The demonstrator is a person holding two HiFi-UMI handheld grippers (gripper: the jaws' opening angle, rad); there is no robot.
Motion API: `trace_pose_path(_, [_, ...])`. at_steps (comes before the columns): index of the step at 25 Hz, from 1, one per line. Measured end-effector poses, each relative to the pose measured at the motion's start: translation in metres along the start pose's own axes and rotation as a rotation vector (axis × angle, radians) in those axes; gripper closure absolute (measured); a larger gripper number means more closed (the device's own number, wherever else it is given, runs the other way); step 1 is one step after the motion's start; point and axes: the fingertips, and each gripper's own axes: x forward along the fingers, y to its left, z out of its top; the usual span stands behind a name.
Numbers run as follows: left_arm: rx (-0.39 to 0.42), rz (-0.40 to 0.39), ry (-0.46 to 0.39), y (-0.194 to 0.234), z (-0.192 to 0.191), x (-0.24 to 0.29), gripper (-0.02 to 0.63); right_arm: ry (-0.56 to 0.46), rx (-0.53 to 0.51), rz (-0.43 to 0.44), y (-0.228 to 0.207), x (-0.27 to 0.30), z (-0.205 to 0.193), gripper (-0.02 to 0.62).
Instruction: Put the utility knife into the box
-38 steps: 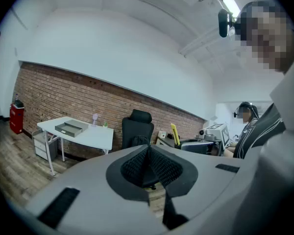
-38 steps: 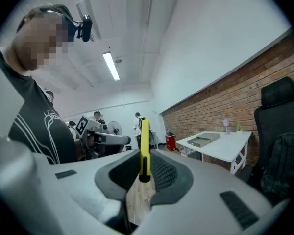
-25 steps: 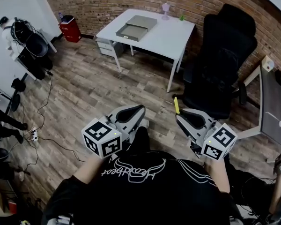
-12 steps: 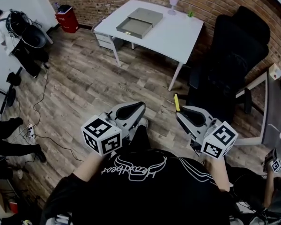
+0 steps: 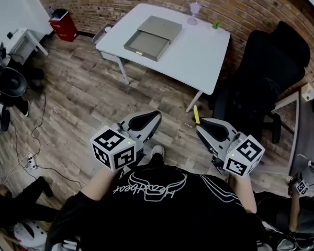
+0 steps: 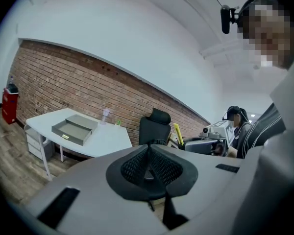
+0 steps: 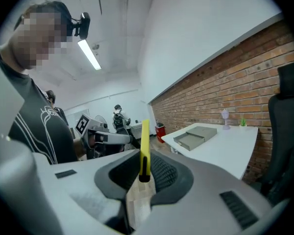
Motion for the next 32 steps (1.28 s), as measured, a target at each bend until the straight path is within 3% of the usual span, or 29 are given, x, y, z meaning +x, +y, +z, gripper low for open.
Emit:
trace_pose_path(9, [-0.002,0.02,-0.029,0.101,0.046,0.016,0.569,0.045,-0.06,0.019,-0.047,0.104,0.045,0.528])
trace_pose_path(19, [-0.011,0.083,-0.043,0.155,0.061,0.015,0.569,0.082,-0.071,0.039,-0.072,0.154,0.059,0.528])
trace_pose_path(32, [-0.058,0.191,-0.022,0.249,0.085,0.042,0.569,0.139,-0.116,0.037,-0.158,0.257,0.089,0.528])
